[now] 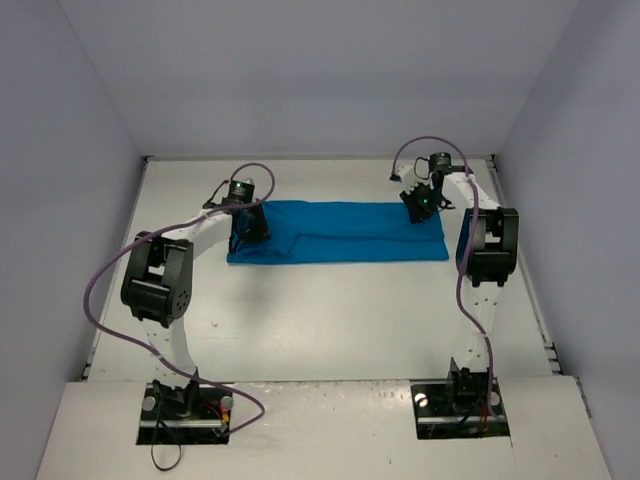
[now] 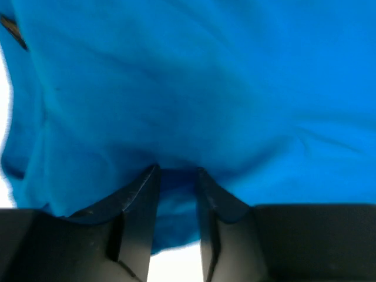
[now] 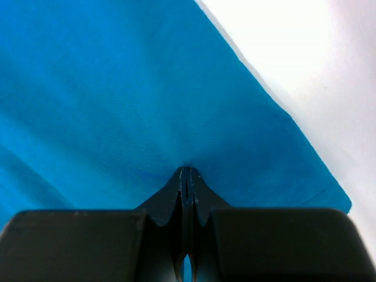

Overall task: Fold and stack the t-shirts
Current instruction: Rotate the tshirt 90 degrees

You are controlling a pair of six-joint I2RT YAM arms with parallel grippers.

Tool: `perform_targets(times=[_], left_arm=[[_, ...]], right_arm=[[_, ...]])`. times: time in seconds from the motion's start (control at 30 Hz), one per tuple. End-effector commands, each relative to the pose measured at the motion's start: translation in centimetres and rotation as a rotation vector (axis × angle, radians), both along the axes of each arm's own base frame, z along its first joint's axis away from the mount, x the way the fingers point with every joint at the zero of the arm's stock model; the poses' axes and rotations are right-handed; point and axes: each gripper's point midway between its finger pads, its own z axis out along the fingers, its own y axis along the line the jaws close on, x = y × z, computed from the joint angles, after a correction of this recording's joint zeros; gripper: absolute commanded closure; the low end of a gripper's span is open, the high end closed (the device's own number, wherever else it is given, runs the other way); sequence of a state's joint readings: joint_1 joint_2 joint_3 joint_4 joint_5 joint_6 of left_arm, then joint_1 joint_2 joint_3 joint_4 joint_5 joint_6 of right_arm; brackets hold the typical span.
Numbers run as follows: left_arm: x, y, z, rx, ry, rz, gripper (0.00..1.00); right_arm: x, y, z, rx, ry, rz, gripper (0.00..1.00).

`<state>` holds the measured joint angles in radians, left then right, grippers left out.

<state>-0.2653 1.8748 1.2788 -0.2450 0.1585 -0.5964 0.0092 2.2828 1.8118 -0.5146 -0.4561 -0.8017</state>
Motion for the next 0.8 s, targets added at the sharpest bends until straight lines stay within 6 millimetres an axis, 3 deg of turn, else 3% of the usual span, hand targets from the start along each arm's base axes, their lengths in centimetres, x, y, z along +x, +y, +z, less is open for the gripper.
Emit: perform_targets(times=[0.0,0.2,0.27,0.33,0.4,0.43,0.6,0.77], left_arm=[[0.5,2.4,-1.3,0.104,0.061,0.183,0.75],[2.1,6.3,-2.7,0.271,0.086,0.179,0.75],[4.5,6.7,-1.4,0.306,0.040,0.142,0.75],[5.9,7.6,-2.0,0.376,0.051,0.089,0.74],[7.4,7.9,-1.3,0.409,0.033,0.026,0.72],[7.4,8.0,-2.3,0.420,0.058,-0.016,0.72],[9.4,7.4,-2.8,0.418,0.057,-0.118,0.71],[11.6,5.9,-2.6,0.385,0.029,-0.199,0.72]], right_arm=[[-4.0,-0.8,-0.9,-0.121,0.102,-0.019,1.00],[-8.6,0.3,-2.5,-0.142,0.227,-0.109,1.00],[-9.4,0.8,-2.4,-0.129,0.255,-0.167,1.00],[-10.6,1.3,-2.5,-0.106,0.303,-0.239,1.00],[-11.8,2.1,-2.7,-0.060,0.360,-0.309,1.00],[-12.4,2.4,-2.8,-0.046,0.383,-0.331,1.00],[-14.4,5.2,-2.2,0.107,0.491,-0.503,1.00],[-15.3,6.7,-2.5,0.172,0.497,-0.669,1.00]])
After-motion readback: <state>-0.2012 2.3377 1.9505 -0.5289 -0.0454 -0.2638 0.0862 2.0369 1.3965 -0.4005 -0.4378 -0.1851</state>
